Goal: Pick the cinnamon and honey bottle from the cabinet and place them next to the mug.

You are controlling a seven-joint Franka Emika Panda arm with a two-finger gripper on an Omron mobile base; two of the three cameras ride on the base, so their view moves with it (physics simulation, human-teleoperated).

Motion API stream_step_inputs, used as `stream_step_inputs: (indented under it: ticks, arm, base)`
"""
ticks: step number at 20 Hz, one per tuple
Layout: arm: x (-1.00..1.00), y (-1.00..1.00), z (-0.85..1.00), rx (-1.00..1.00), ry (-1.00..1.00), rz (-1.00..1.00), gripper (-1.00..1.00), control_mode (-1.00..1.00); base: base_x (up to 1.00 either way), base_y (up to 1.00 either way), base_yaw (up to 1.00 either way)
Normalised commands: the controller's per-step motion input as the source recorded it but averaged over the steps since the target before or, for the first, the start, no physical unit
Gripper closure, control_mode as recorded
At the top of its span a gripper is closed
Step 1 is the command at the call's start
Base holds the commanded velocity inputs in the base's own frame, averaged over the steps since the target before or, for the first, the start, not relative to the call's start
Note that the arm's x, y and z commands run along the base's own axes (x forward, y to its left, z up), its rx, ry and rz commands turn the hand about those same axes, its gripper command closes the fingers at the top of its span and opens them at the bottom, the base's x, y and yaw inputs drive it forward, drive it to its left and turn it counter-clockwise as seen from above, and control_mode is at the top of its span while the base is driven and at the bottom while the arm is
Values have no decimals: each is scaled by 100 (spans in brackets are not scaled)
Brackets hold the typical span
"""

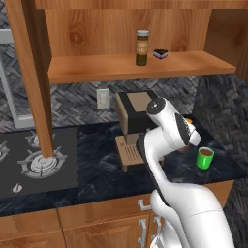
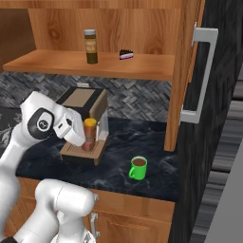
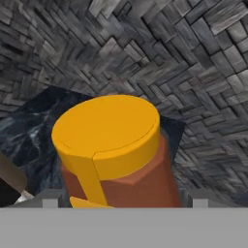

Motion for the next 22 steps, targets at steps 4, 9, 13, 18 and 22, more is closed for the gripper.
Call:
stream_step_inputs:
  ticks: [4, 9, 13, 18, 22]
  arm:
    - [0, -20, -21, 0, 0, -6, 100, -100]
    - [5, -24, -15, 0, 0, 0, 100, -100]
    - [9, -18, -30, 0, 0, 0, 100, -100]
    - [18, 0, -37, 0, 0, 0, 100, -100]
    - [17, 0, -56, 0, 0, 0, 100, -100]
  base:
    - [0, 0, 0]
    - [0, 0, 0]
    - [0, 0, 0]
    - [0, 0, 0]
    - [0, 0, 0]
